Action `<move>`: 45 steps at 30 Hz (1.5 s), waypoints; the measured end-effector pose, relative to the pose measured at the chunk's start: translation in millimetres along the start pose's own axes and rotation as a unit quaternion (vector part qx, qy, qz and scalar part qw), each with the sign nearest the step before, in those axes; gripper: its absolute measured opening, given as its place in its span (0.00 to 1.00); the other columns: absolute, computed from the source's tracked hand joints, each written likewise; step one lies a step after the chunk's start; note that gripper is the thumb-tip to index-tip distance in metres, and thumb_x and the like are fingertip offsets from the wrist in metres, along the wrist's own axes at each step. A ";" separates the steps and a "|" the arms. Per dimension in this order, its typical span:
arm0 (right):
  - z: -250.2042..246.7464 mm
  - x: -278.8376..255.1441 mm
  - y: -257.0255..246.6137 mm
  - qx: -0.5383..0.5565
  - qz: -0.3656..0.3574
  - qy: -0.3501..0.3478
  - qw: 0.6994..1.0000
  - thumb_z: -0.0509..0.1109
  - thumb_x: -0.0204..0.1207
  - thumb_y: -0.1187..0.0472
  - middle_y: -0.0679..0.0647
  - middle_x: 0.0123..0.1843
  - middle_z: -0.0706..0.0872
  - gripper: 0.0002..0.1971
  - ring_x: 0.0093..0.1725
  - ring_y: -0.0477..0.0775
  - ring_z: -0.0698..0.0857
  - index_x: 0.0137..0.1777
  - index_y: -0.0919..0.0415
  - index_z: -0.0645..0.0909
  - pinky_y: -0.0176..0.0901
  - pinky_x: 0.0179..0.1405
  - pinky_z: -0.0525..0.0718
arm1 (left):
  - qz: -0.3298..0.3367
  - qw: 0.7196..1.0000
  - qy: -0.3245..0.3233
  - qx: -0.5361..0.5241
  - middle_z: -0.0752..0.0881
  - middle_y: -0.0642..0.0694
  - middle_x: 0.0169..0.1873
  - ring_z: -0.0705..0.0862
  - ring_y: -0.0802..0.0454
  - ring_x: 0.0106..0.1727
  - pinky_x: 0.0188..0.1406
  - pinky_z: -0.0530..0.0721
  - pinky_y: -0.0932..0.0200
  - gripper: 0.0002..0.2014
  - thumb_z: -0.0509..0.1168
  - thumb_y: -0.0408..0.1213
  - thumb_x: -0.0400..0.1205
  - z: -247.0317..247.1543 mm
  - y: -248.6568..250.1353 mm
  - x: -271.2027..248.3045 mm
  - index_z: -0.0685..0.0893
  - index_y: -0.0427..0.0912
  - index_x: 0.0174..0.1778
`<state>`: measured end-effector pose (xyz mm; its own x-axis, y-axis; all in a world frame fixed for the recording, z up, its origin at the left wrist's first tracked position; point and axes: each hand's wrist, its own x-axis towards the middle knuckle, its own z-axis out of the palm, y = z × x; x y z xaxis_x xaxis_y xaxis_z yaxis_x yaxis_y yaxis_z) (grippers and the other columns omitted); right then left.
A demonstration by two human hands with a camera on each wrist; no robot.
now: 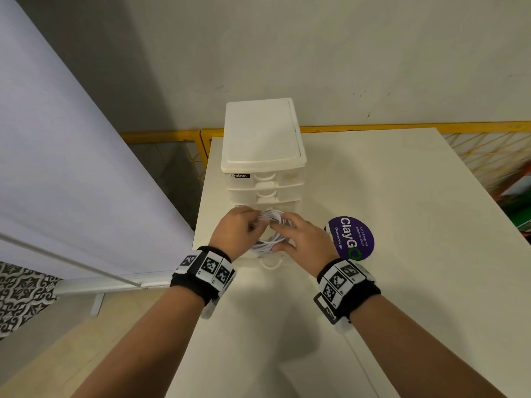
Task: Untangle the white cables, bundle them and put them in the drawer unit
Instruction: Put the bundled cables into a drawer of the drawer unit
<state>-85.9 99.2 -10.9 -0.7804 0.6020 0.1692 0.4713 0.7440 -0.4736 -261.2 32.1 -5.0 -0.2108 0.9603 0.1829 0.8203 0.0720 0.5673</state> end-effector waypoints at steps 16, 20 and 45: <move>-4.4 5.7 -5.6 -0.029 0.007 -0.009 1.000 0.67 0.77 0.48 0.48 0.73 0.76 0.17 0.59 0.53 0.84 0.64 0.48 0.82 0.43 0.51 0.79 | 0.006 0.996 0.065 0.068 0.91 0.41 0.47 0.85 0.40 0.47 0.44 0.85 0.47 0.20 0.56 0.43 0.82 7.6 -5.7 -17.2 0.89 0.34 0.53; 2.7 4.3 -4.1 -0.041 -0.020 0.045 0.998 0.72 0.72 0.51 0.50 0.63 0.85 0.12 0.46 0.53 0.89 0.54 0.49 0.88 0.40 0.38 0.83 | 0.002 0.996 0.052 0.071 0.90 0.41 0.52 0.84 0.40 0.48 0.44 0.85 0.45 0.19 0.56 0.42 0.81 10.9 -8.0 -20.1 0.89 0.36 0.55; 22.2 -16.3 26.5 -0.248 -0.134 -0.008 0.959 0.49 0.75 0.38 0.57 0.79 0.68 0.34 0.77 0.54 0.70 0.77 0.57 0.63 0.64 0.70 0.71 | -0.019 0.981 0.191 0.034 0.75 0.37 0.67 0.73 0.42 0.69 0.68 0.73 0.47 0.25 0.61 0.54 0.82 -63.5 9.3 37.0 0.76 0.39 0.67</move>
<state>-69.8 102.7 -45.4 -0.9052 0.3681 0.2124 0.3871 0.9204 0.0549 -295.2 51.2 58.0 -0.4146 0.7863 0.4581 0.8391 0.1355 0.5269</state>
